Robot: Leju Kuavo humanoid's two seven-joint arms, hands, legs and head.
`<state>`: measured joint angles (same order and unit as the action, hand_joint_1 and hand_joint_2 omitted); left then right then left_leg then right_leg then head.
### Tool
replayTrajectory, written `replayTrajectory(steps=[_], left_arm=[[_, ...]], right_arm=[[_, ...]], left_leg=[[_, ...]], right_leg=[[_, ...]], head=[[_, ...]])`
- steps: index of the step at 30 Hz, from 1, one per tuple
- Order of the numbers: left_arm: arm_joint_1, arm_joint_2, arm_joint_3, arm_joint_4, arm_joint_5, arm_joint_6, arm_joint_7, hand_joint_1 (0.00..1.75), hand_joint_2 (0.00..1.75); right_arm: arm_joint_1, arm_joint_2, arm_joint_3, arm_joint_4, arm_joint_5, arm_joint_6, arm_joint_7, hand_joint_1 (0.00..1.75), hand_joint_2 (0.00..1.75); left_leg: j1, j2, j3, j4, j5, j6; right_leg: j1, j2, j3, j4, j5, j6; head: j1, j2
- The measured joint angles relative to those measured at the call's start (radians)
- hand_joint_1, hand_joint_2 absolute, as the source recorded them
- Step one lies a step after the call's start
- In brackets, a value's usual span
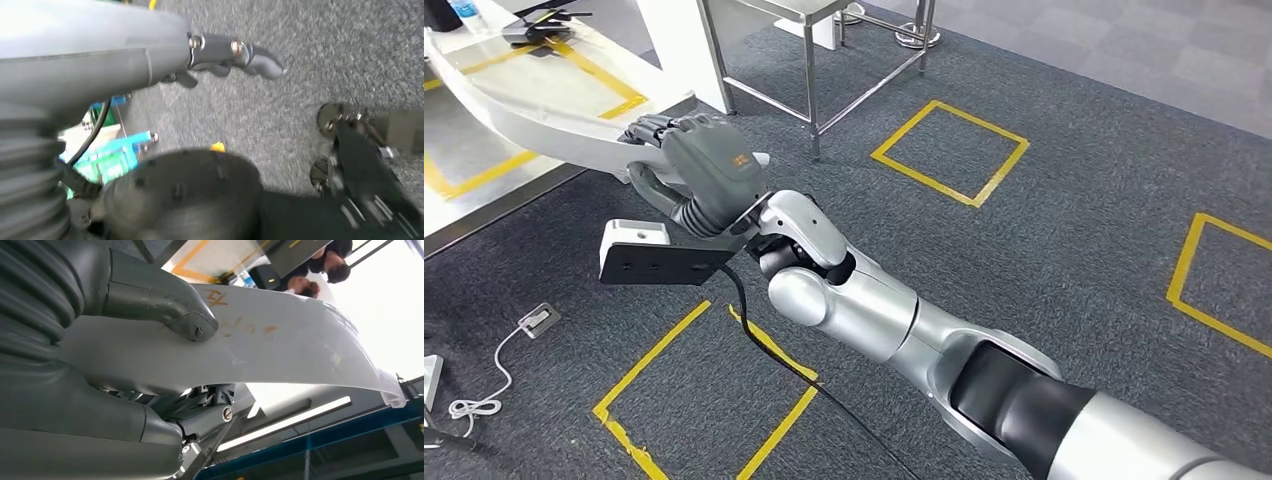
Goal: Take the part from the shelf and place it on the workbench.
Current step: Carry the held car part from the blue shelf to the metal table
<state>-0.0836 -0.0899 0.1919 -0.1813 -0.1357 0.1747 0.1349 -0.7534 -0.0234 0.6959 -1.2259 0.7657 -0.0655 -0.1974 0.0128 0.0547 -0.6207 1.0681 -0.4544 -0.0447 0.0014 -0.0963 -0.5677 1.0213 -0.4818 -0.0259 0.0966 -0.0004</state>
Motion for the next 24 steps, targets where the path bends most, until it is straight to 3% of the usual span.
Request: replayTrajectory(steps=[2, 4, 6, 8, 10, 11, 12, 13, 15, 17, 19, 21, 24], left_arm=[[0.000, 0.000, 0.000, 0.000, 0.000, 0.000, 0.000, 0.00, 1.75], [0.001, -0.001, 0.000, 0.000, 0.000, 0.000, 0.001, 0.00, 1.75], [0.001, -0.001, 0.000, 0.001, 0.000, -0.002, 0.000, 0.00, 1.75], [-0.001, -0.002, 0.000, 0.000, 0.001, -0.006, -0.003, 0.00, 1.75], [0.000, -0.004, 0.001, 0.000, 0.003, -0.010, -0.009, 0.00, 1.75], [0.001, -0.004, 0.001, 0.000, 0.004, -0.011, -0.011, 0.00, 1.75], [0.002, -0.004, 0.001, 0.001, 0.005, -0.012, -0.012, 0.00, 1.75], [0.002, -0.004, 0.001, 0.001, 0.005, -0.012, -0.012, 0.00, 1.75], [0.001, -0.005, 0.001, 0.000, 0.005, -0.012, -0.011, 0.00, 1.75], [0.000, -0.007, 0.001, 0.000, 0.005, -0.014, -0.008, 0.00, 1.75], [0.003, -0.007, 0.001, 0.001, 0.005, -0.018, -0.006, 0.00, 1.75], [0.006, -0.006, 0.001, 0.001, 0.006, -0.020, -0.004, 0.00, 1.75], [0.008, -0.006, 0.001, 0.001, 0.006, -0.021, -0.003, 0.00, 1.75]], right_arm=[[-0.006, 0.000, -0.003, -0.001, 0.000, 0.000, -0.001, 1.75, 1.75], [-0.010, 0.000, -0.004, -0.004, 0.000, 0.000, 0.000, 1.75, 1.75], [-0.012, 0.000, -0.007, -0.013, 0.003, -0.001, 0.005, 1.75, 1.75], [-0.008, -0.003, -0.013, -0.022, 0.010, -0.001, 0.014, 1.75, 1.75], [0.004, -0.006, -0.018, -0.030, 0.019, 0.000, 0.022, 1.75, 1.75], [0.012, -0.007, -0.019, -0.035, 0.024, 0.000, 0.025, 1.75, 1.75], [0.018, -0.008, -0.020, -0.041, 0.029, 0.000, 0.026, 1.75, 1.75], [0.022, -0.008, -0.020, -0.048, 0.033, 0.000, 0.027, 1.75, 1.75], [0.023, -0.008, -0.023, -0.061, 0.040, 0.001, 0.028, 1.75, 1.75], [0.024, -0.008, -0.025, -0.072, 0.046, 0.003, 0.031, 1.75, 1.75], [0.026, -0.007, -0.026, -0.082, 0.052, 0.006, 0.033, 1.75, 1.75], [0.026, -0.005, -0.026, -0.089, 0.056, 0.007, 0.033, 1.75, 1.75], [0.026, -0.003, -0.026, -0.091, 0.057, 0.008, 0.033, 1.75, 1.75]], left_leg=[[-0.005, 0.006, 0.014, -0.032, 0.003, 0.015], [-0.003, -0.018, 0.007, -0.034, 0.009, 0.028], [0.002, -0.038, 0.004, -0.037, 0.015, 0.041], [0.006, -0.060, -0.001, -0.039, 0.020, 0.049], [0.006, -0.086, -0.005, -0.038, 0.024, 0.051], [0.006, -0.101, -0.006, -0.038, 0.026, 0.050], [0.006, -0.115, -0.007, -0.038, 0.028, 0.049], [0.006, -0.129, -0.007, -0.037, 0.030, 0.046], [0.007, -0.155, -0.010, -0.036, 0.034, 0.039], [0.009, -0.176, -0.017, -0.038, 0.042, 0.026], [0.011, -0.193, -0.025, -0.045, 0.050, 0.011], [0.011, -0.194, -0.031, -0.047, 0.054, 0.003], [0.009, -0.166, -0.036, -0.039, 0.047, 0.002]], right_leg=[[0.007, -0.017, -0.001, 0.005, -0.003, 0.008], [0.005, -0.025, 0.000, 0.007, -0.005, 0.017], [-0.002, 0.019, -0.015, 0.046, -0.035, 0.029], [-0.006, 0.077, -0.068, 0.164, -0.100, 0.038], [-0.007, 0.091, -0.126, 0.286, -0.145, 0.040], [-0.007, 0.092, -0.133, 0.301, -0.140, 0.039], [-0.007, 0.095, -0.121, 0.274, -0.116, 0.036], [-0.007, 0.104, -0.090, 0.213, -0.080, 0.031], [-0.007, 0.150, -0.021, 0.071, -0.025, 0.020], [-0.005, 0.176, 0.006, 0.008, -0.011, 0.016], [-0.004, 0.155, 0.007, 0.001, -0.005, 0.011], [-0.009, 0.137, 0.008, -0.009, 0.004, 0.003], [-0.011, 0.127, 0.009, -0.014, 0.008, 0.000]], head=[[0.002, 0.000], [0.003, 0.000], [0.004, 0.000], [0.005, 0.000], [0.006, 0.000], [0.006, 0.000], [0.006, 0.000], [0.006, 0.000], [0.005, 0.000], [0.006, 0.000], [0.007, 0.000], [0.007, 0.000], [0.006, 0.000]])
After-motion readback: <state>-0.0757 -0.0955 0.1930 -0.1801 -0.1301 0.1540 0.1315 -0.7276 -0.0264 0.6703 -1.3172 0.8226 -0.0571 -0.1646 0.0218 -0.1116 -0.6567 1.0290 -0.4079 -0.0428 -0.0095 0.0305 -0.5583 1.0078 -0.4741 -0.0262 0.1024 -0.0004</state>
